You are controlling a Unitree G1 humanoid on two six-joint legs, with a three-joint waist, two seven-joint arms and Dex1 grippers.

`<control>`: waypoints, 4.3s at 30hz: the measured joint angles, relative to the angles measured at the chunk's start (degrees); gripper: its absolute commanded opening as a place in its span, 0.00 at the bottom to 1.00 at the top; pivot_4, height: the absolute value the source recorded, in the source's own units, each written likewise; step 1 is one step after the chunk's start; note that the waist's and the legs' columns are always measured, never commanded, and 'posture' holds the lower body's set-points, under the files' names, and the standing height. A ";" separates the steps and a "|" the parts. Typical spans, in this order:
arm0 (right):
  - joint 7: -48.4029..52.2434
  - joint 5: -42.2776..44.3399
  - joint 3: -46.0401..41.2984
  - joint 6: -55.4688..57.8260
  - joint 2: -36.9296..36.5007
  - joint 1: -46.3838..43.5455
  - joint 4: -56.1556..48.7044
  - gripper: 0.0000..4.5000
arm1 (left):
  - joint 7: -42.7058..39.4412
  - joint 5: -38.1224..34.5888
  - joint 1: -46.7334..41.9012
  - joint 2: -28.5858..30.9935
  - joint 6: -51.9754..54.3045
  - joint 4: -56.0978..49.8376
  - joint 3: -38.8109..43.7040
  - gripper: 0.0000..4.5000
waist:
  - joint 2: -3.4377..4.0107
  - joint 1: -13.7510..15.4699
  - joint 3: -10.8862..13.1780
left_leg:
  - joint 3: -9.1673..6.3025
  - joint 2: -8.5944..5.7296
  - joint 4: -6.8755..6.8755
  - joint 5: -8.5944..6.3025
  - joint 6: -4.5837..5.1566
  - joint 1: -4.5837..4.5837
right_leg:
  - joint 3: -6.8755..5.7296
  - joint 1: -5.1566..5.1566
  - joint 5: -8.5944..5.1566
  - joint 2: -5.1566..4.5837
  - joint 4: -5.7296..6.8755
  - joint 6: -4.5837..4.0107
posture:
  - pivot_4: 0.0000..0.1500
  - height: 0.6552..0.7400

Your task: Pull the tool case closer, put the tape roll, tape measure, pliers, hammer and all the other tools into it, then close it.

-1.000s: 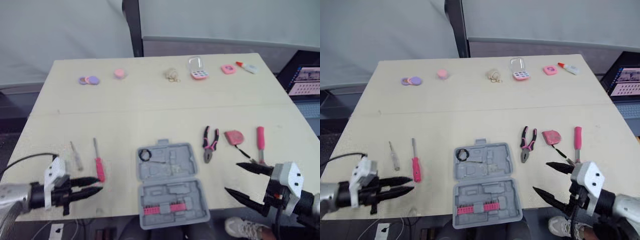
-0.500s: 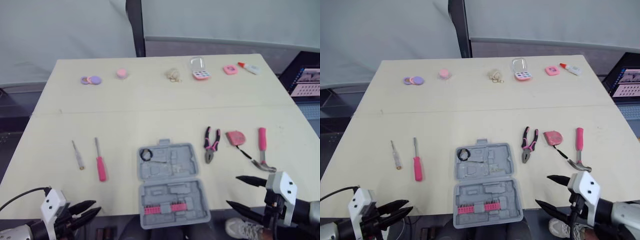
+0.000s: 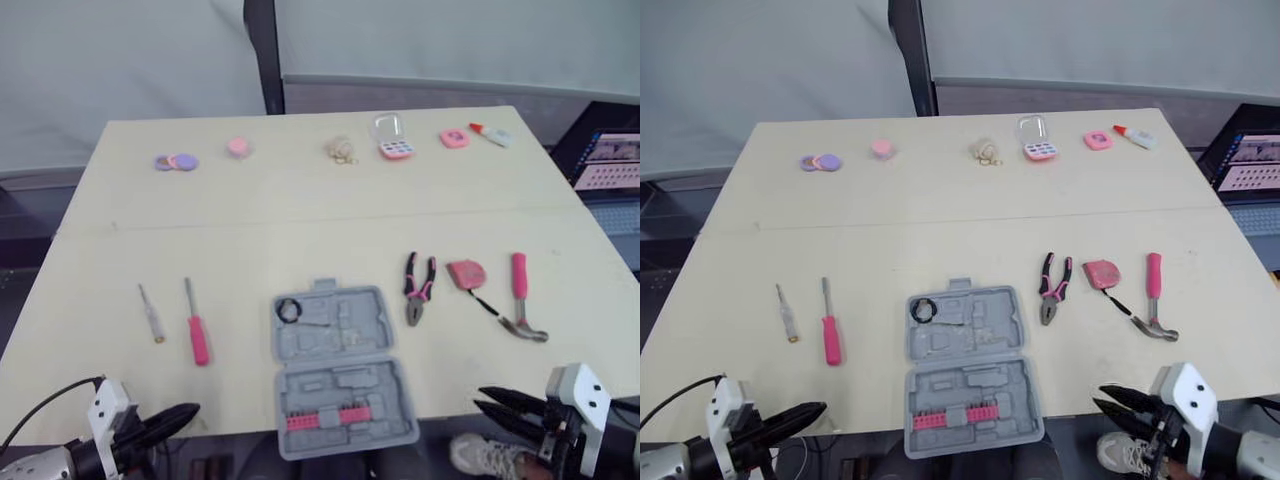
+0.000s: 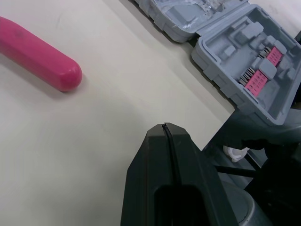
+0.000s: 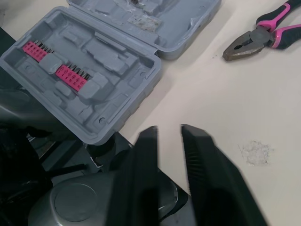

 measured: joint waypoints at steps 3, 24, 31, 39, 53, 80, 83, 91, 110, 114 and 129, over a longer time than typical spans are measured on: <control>-0.40 -0.44 0.00 0.40 0.04 0.42 0.08 0.00 | -0.03 0.50 1.15 -0.24 -1.73 0.12 -0.37 0.00 | 0.00 0.03 0.00 | 0.04 0.01 0.00 -0.02 0.01 0.00 | 0.02 0.00 0.00 0.00 -0.03 0.00 | 1.00 1.00; -2.38 -0.16 -0.60 8.43 -1.09 -2.50 0.21 0.98 | -4.47 -2.54 -0.85 1.70 -7.99 -0.56 -0.90 1.00 | -0.02 0.15 -0.03 | 0.08 0.00 0.03 -0.02 0.01 0.02 | 0.03 -0.01 0.00 -0.02 -0.04 0.00 | 1.00 1.00; -10.12 -0.88 -0.79 13.65 -2.36 -12.34 0.00 0.98 | -2.59 -7.00 -14.56 6.37 -3.85 -7.39 -0.81 1.00 | 0.09 0.00 -0.11 | 0.06 -0.02 0.03 -0.03 0.00 0.02 | 0.00 -0.08 0.01 -0.01 0.16 0.01 | 1.00 1.00; -18.63 -3.44 3.99 23.21 -3.82 -22.52 2.48 0.98 | -3.41 -6.80 -21.49 6.87 -2.58 -7.07 -6.69 1.00 | 0.22 -0.61 -0.17 | 0.35 -0.18 0.10 -0.03 -0.01 0.06 | -0.14 -0.10 0.02 0.03 0.17 0.04 | 1.00 1.00; -26.25 -7.86 14.43 32.69 -4.42 -45.62 22.86 0.98 | -0.81 -4.45 -26.05 6.59 -2.17 -7.48 -11.87 1.00 | 0.25 -0.35 -0.15 | 0.36 -0.16 0.09 -0.03 -0.01 0.07 | -0.20 -0.15 0.03 0.03 0.23 0.05 | 1.00 1.00; -26.41 -11.65 24.30 27.40 0.11 -61.15 43.63 0.98 | 2.93 -3.57 -18.97 6.32 -4.54 -11.78 -11.98 1.00 | 0.30 -1.43 -0.13 | 0.34 -0.01 0.07 -0.03 -0.04 0.00 | -0.60 -0.16 0.03 0.02 0.16 0.06 | 1.00 1.00; -26.40 -11.64 24.30 27.42 0.34 -61.66 44.21 0.98 | 2.98 -3.46 -18.62 6.30 -5.01 -11.78 -11.68 1.00 | 0.30 -1.50 -0.13 | 0.35 0.02 0.07 -0.03 -0.04 0.00 | -0.60 -0.16 0.03 0.01 0.16 0.06 | 1.00 1.00; -26.40 -11.70 24.30 27.62 0.65 -62.33 44.69 0.93 | 3.44 -3.18 -18.38 6.25 -5.53 -11.78 -11.60 1.00 | 0.30 -1.49 -0.12 | 0.35 0.02 0.07 -0.03 -0.04 0.00 | -0.61 -0.16 0.03 0.01 0.16 0.06 | 1.00 1.00; -26.38 -12.42 24.51 30.75 1.91 -61.74 41.41 0.01 | 4.67 -3.18 -20.20 6.17 -4.82 -11.81 -12.72 1.00 | 0.30 -1.52 -0.13 | 0.34 0.03 0.06 -0.04 -0.05 0.01 | -0.65 -0.16 0.03 0.02 0.16 0.06 | 1.00 1.00; -26.84 -12.34 24.33 33.21 2.50 -59.61 36.87 0.01 | 4.93 -3.17 -20.47 6.11 -4.79 -11.78 -13.38 1.00 | 0.30 -1.44 -0.13 | 0.32 0.04 0.06 -0.04 -0.05 0.00 | -0.65 -0.16 0.03 0.02 0.16 0.06 | 1.00 1.00; -32.14 -9.65 19.59 46.57 6.92 -45.44 13.87 0.01 | 2.28 -2.38 -21.86 5.79 -5.44 -9.59 -14.76 1.00 | 0.31 -1.22 -0.13 | 0.28 0.02 0.05 -0.05 -0.07 0.00 | -0.64 -0.15 0.03 0.01 0.16 0.06 | 1.00 1.00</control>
